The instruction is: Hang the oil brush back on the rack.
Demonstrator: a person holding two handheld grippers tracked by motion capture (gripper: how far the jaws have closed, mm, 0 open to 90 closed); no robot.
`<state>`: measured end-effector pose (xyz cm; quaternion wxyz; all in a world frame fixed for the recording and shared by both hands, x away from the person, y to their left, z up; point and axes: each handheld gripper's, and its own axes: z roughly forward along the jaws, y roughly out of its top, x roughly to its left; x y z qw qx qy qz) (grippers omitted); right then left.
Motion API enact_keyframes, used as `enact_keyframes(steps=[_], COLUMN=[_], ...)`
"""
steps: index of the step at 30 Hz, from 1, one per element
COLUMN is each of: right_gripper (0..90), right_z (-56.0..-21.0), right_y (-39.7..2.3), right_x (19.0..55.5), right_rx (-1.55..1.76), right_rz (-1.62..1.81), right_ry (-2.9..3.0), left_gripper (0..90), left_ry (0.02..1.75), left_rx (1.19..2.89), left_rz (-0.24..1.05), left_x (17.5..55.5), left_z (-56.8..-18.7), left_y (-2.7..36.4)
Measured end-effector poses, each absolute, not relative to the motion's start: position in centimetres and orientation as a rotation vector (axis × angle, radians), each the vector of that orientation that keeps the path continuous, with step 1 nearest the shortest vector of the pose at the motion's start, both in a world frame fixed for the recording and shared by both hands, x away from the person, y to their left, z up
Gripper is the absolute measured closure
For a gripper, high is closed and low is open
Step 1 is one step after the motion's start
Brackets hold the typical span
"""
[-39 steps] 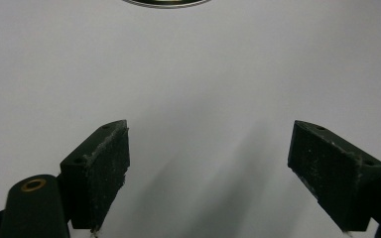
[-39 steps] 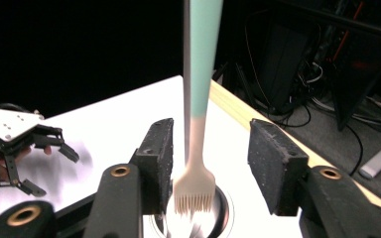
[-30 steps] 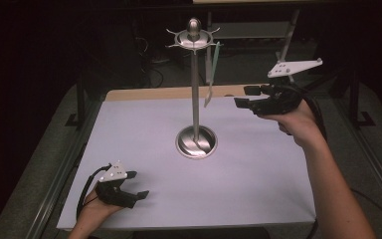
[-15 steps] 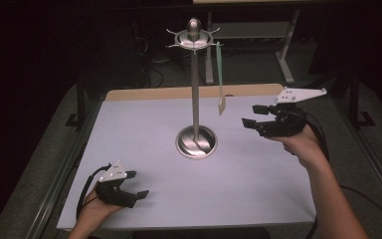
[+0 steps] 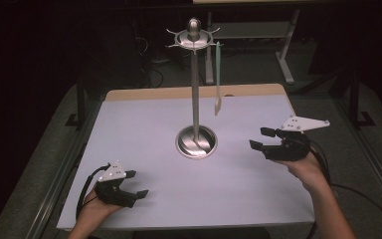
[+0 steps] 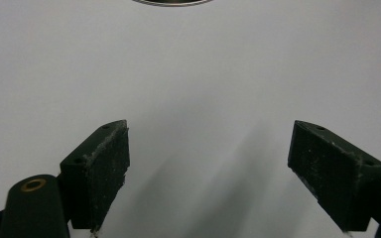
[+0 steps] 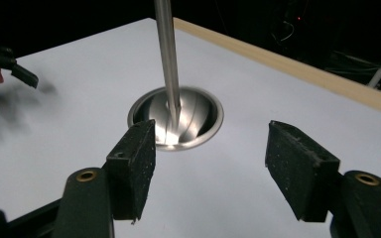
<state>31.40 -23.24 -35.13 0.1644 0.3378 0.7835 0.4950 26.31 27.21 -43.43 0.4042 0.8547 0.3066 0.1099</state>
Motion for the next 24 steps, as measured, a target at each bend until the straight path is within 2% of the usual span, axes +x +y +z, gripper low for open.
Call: enact_keyframes(steps=[15, 24], right_gripper=[35.2, 33.7], right_z=[-40.9, -41.7], right_y=[-24.6, -24.3], right_x=[30.1, 30.2], right_rx=[1.082, 1.089], right_rz=[1.326, 1.315], right_ry=[2.281, 2.300], left_gripper=[16.1, 16.1], left_ry=[0.758, 0.774], left_rx=[2.175, 2.175], left_rz=[0.287, 0.288], left_x=[26.4, 26.4], left_z=[-43.5, -43.7], left_y=[27.4, 27.6])
